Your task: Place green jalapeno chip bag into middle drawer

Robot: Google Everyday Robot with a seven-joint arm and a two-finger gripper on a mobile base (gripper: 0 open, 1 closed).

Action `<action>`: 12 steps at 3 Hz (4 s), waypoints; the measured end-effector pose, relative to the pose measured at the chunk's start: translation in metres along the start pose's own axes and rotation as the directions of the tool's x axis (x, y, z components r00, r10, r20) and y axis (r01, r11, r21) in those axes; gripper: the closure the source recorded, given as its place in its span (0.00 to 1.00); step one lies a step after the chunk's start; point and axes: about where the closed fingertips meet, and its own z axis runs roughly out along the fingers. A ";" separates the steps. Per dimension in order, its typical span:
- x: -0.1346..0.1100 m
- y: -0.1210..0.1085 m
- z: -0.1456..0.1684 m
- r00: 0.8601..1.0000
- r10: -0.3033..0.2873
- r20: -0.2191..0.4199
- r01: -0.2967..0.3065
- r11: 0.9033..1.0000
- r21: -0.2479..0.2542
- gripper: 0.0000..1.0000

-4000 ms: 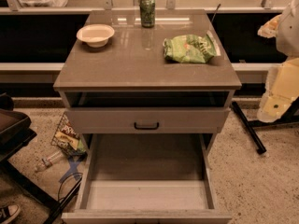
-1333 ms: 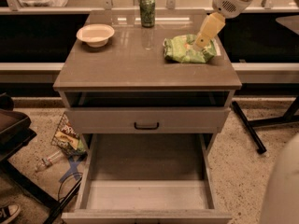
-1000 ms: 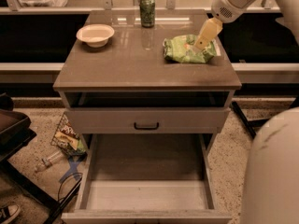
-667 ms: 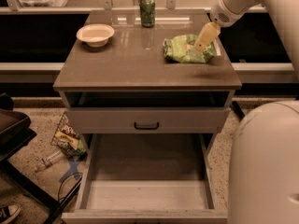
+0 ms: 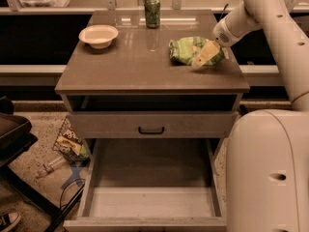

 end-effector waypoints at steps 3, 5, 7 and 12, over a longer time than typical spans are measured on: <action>0.003 0.006 0.018 0.999 0.048 0.022 -0.047 0.997 -0.058 0.64; -0.001 0.005 0.013 0.999 0.048 0.022 -0.047 0.997 -0.057 1.00; -0.004 0.003 -0.006 0.999 0.046 0.021 -0.046 0.999 -0.022 1.00; 0.088 0.155 -0.217 0.991 0.048 -0.122 -0.022 0.979 0.200 1.00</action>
Offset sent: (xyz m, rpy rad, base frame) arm 0.0012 0.0063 -0.0190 0.0542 0.0403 -0.0022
